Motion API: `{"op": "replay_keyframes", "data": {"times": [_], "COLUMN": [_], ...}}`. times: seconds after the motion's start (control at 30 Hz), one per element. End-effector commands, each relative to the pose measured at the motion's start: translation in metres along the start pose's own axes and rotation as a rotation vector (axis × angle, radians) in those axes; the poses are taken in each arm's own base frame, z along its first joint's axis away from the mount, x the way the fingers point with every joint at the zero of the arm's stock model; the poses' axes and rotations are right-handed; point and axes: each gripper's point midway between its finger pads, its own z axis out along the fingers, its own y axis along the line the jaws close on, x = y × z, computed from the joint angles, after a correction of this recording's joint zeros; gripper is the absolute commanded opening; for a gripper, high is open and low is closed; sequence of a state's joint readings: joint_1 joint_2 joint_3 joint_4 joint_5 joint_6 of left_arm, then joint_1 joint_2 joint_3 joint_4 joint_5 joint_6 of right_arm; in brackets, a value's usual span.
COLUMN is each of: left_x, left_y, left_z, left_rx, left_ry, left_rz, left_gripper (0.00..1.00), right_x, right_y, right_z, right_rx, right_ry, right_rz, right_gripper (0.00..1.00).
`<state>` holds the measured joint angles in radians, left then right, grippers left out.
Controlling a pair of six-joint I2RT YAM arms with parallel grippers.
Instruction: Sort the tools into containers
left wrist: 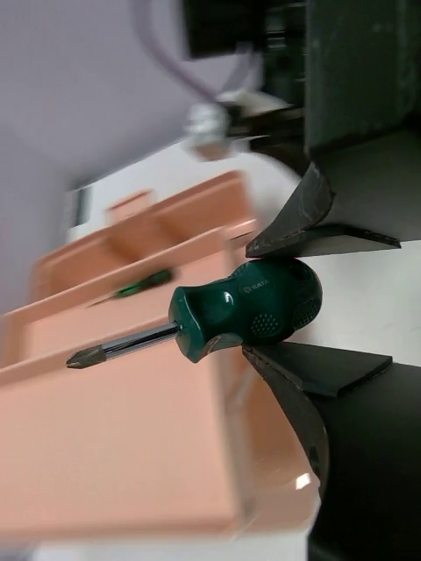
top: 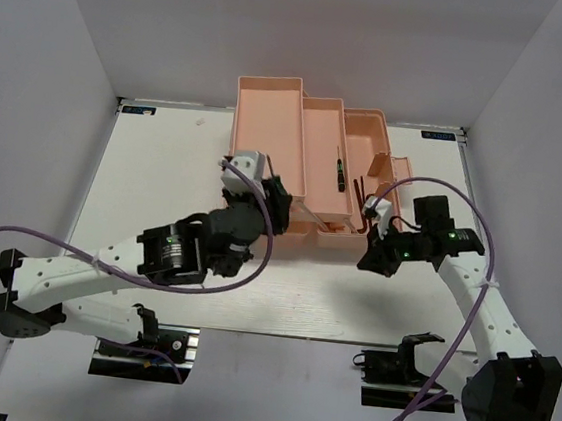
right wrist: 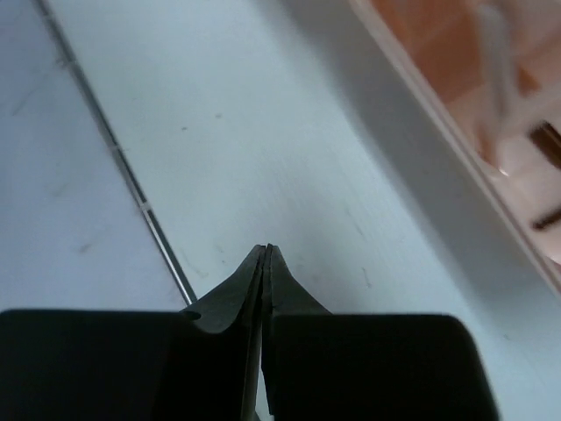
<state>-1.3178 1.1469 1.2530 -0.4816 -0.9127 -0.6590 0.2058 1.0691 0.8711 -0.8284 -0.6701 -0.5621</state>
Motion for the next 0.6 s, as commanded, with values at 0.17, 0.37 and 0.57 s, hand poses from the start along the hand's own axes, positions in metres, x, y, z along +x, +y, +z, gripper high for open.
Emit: {"op": "replay_keyframes", "data": {"times": [0.17,0.37,0.57], "left_x": [-0.093,-0.073,-0.070], "left_y": [0.038,0.070,0.101], "left_z": [0.051,0.124,0.152], "left_rx": [-0.240,-0.346,-0.384], "left_ry": [-0.264,-0.152,-0.080], "left_rz": [0.200,0.242,0.209], "left_gripper": [0.00,0.02,0.32], "right_x": [0.011,-0.015,-0.064], "right_y": [0.067,0.097,0.106], "right_z": [0.045,0.078,0.133], "right_rx": [-0.317,-0.322,-0.183], "right_ry": [0.050,0.099,0.041], "right_rz": [-0.221,-0.360,-0.297], "right_gripper": [0.24,0.55,0.57]}}
